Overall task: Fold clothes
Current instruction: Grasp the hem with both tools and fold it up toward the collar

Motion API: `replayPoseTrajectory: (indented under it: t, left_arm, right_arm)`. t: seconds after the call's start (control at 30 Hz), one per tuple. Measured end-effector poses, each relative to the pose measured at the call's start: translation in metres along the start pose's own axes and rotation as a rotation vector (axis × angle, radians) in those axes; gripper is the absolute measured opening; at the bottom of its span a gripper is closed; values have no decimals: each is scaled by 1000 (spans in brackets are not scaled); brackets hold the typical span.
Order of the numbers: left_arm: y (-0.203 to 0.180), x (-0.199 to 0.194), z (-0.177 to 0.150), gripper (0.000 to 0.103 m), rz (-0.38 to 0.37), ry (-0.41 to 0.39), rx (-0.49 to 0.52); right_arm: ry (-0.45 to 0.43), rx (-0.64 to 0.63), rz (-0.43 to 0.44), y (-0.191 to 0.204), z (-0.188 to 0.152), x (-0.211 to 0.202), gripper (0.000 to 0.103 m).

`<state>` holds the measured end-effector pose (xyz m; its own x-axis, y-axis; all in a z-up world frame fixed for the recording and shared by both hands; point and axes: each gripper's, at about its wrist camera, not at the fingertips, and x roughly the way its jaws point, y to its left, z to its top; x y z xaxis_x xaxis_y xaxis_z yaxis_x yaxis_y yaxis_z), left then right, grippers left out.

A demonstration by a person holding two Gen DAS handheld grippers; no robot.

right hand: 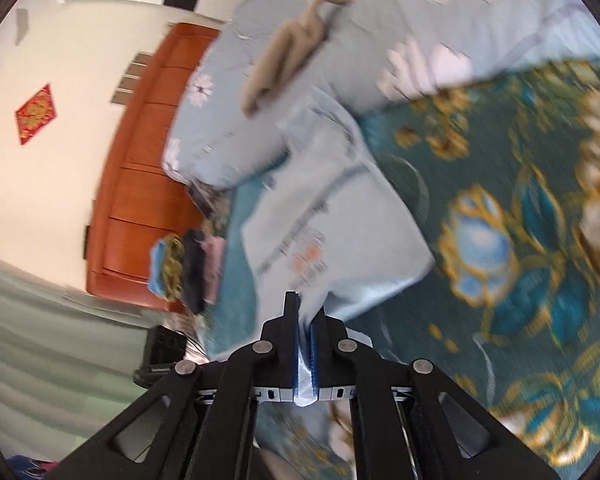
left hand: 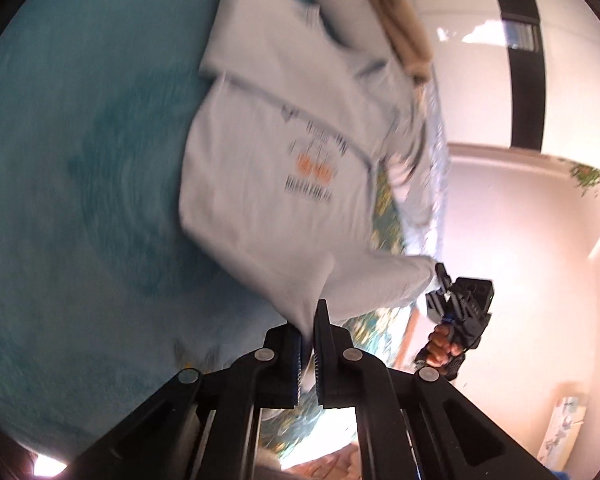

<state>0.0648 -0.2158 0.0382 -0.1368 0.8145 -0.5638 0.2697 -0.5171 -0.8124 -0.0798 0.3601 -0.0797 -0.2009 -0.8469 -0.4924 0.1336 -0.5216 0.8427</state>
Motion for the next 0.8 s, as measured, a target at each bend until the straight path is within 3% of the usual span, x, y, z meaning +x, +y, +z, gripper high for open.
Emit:
replayPoseTrajectory:
  t: [0.2,0.37,0.53,0.67,0.73,0.8]
  left_arm:
    - [6,-20,77,5,-27,-77,-90]
    - [22,-18,133,5,21,-109,-159]
    - [21,-4,164,6,77,-146,-158]
    - [30,6,169,8,92,-139,-166]
    - [36,8,167,16,80,-126,-175]
    - [40,10,164,34,57,-120,-177]
  right_arm:
    - [-18,-20,-1,27,65,38,4]
    - [-9,58,-113,24,114,89,4]
    - [1,113,-233,16,140,135,4]
    - [38,131,-289,5,143,154,7]
    - [51,133,-301,0,143,157,7]
    - [62,133,-309,-5,144,155,7]
